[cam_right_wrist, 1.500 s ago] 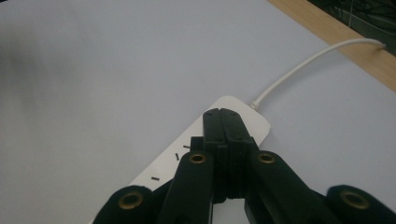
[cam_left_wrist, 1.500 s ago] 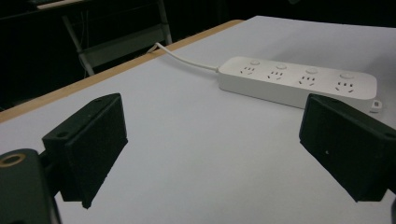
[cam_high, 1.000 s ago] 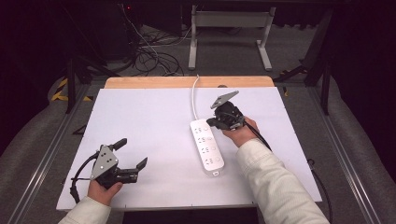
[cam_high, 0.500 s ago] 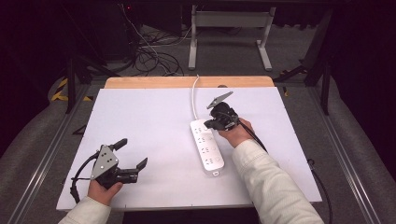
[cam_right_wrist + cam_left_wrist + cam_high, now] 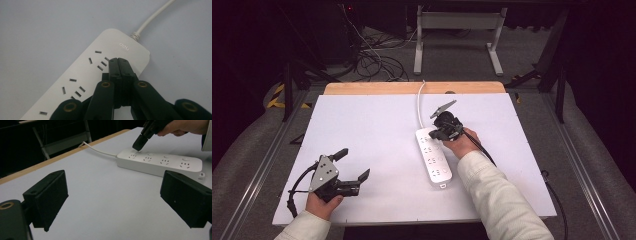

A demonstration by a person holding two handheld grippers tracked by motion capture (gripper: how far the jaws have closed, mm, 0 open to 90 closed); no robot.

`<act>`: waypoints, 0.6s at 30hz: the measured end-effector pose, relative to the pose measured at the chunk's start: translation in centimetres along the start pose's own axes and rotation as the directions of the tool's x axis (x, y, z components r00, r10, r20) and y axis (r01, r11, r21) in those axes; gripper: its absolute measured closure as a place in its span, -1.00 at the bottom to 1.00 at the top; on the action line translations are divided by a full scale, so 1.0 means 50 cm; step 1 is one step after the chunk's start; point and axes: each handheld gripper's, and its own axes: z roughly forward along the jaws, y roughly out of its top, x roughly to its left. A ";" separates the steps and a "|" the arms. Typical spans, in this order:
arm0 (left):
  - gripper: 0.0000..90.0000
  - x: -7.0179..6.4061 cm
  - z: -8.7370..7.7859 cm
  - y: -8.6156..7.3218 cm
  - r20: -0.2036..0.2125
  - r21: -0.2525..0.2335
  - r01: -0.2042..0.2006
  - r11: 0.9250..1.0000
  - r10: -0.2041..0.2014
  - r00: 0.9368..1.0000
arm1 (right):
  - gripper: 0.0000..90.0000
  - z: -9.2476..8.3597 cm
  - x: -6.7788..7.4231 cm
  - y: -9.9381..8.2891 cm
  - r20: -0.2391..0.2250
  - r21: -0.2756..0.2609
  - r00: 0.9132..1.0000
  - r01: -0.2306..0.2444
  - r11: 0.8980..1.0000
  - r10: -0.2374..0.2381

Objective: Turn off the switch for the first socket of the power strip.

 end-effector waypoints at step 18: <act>-0.82 0.000 0.000 0.000 0.001 0.000 -0.004 1.000 0.004 1.000 | 1.00 0.011 0.006 -0.001 0.045 0.006 0.999 0.009 1.000 -0.009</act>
